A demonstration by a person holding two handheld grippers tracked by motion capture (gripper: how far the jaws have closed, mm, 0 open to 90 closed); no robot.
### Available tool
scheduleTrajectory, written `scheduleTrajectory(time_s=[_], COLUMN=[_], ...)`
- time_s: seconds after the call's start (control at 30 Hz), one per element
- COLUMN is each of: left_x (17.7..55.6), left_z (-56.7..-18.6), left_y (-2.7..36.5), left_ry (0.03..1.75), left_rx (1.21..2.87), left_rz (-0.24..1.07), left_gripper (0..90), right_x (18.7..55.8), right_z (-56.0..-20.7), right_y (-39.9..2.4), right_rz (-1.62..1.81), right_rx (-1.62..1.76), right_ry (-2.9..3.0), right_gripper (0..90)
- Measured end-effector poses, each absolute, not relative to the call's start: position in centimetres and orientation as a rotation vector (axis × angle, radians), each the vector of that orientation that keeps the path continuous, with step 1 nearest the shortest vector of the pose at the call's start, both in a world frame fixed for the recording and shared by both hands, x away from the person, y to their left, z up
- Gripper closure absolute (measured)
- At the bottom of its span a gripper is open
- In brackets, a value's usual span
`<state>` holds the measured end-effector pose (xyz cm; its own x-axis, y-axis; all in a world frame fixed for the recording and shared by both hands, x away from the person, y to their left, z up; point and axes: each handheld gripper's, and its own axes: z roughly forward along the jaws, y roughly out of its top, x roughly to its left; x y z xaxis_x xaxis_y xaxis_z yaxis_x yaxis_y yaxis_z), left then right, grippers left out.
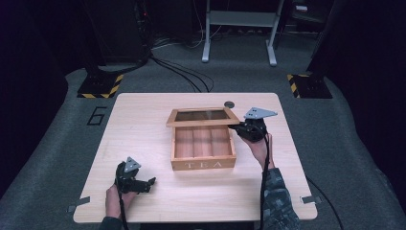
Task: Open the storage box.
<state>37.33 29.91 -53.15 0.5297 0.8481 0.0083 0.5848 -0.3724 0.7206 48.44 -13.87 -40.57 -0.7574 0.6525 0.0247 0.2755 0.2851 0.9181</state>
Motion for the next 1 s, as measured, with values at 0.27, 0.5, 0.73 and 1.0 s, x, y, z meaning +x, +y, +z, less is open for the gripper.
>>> scheduleTrajectory(time_s=[0.27,0.5,0.73,1.0], left_x=[37.33,37.32,37.33,37.33], left_z=[-53.15,-53.15,-53.15,-53.15], left_y=[29.91,29.92,29.91,29.92], left_ry=[1.157,1.157,1.157,1.157], left_rx=[2.096,2.096,2.096,2.096], left_rz=[0.503,0.503,0.503,0.503], left_gripper=[1.2,1.3,1.3,1.2], right_x=[48.46,48.45,48.47,48.52], right_z=[-40.50,-40.49,-40.45,-40.42], right_y=[-13.84,-13.81,-13.81,-13.81], right_rz=[1.462,1.463,1.462,1.460], right_rx=[0.842,0.847,0.845,0.836], right_ry=[2.203,2.200,2.202,2.203], right_gripper=[89.4,89.4,89.4,89.4])
